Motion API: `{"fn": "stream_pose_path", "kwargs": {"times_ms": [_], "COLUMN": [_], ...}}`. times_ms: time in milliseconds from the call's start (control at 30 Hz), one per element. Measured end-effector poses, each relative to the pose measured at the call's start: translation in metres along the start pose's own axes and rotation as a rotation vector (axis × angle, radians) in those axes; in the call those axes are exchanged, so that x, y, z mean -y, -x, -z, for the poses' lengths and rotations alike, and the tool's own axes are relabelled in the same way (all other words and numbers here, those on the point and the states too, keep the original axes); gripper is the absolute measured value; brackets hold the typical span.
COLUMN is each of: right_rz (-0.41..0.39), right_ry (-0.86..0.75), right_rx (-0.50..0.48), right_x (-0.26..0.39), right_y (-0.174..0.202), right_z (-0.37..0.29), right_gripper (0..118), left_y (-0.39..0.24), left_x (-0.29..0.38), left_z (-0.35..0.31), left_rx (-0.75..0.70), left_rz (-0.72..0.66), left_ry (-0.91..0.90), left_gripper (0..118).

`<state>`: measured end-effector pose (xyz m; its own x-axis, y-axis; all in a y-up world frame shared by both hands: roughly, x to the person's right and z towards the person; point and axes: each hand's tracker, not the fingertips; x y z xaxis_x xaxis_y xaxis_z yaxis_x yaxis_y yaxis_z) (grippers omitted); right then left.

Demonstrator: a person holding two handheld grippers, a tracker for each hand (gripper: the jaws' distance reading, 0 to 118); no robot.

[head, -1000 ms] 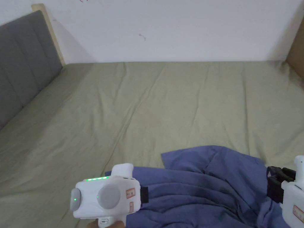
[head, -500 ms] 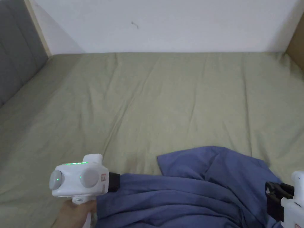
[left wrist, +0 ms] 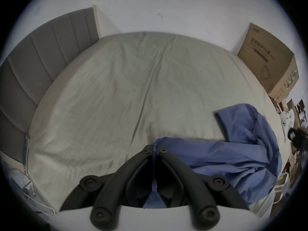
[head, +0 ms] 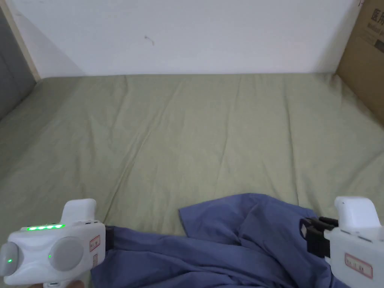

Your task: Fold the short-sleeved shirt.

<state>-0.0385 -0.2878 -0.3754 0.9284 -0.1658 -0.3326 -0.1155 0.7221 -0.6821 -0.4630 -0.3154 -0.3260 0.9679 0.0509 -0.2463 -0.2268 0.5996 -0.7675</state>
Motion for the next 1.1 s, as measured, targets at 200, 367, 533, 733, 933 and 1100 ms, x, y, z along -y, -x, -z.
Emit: {"fn": "stream_pose_path", "kwargs": {"times_ms": [200,367,533,733,933,1100], "right_rz": [-0.175,-0.321,-0.220,-0.306,-0.100,-0.046], "right_ry": [0.150,0.308,0.433,0.407,0.347,0.152], "right_rx": [0.002,0.101,0.047,0.049,0.006,0.018], "right_x": [-0.065,-0.080,-0.066,-0.075,-0.103,-0.155], "right_y": [-0.001,0.002,-0.011,-0.003,-0.020,-0.047], "right_z": [0.087,0.186,0.235,0.210,0.168,0.073], "right_gripper": [89,89,87,2,2,2], "left_y": [0.003,0.010,0.016,0.020,0.024,0.021], "left_x": [0.001,0.006,0.009,0.008,-0.006,-0.039], "left_z": [-0.020,-0.013,-0.003,-0.009,-0.035,-0.079], "left_rx": [0.043,0.050,0.050,0.044,0.037,-0.048], "left_rz": [-0.020,-0.044,-0.073,-0.070,-0.076,-0.033], "left_ry": [-0.033,-0.017,0.009,0.015,-0.026,-0.155], "left_gripper": [1,1,1,1,1,1]}}
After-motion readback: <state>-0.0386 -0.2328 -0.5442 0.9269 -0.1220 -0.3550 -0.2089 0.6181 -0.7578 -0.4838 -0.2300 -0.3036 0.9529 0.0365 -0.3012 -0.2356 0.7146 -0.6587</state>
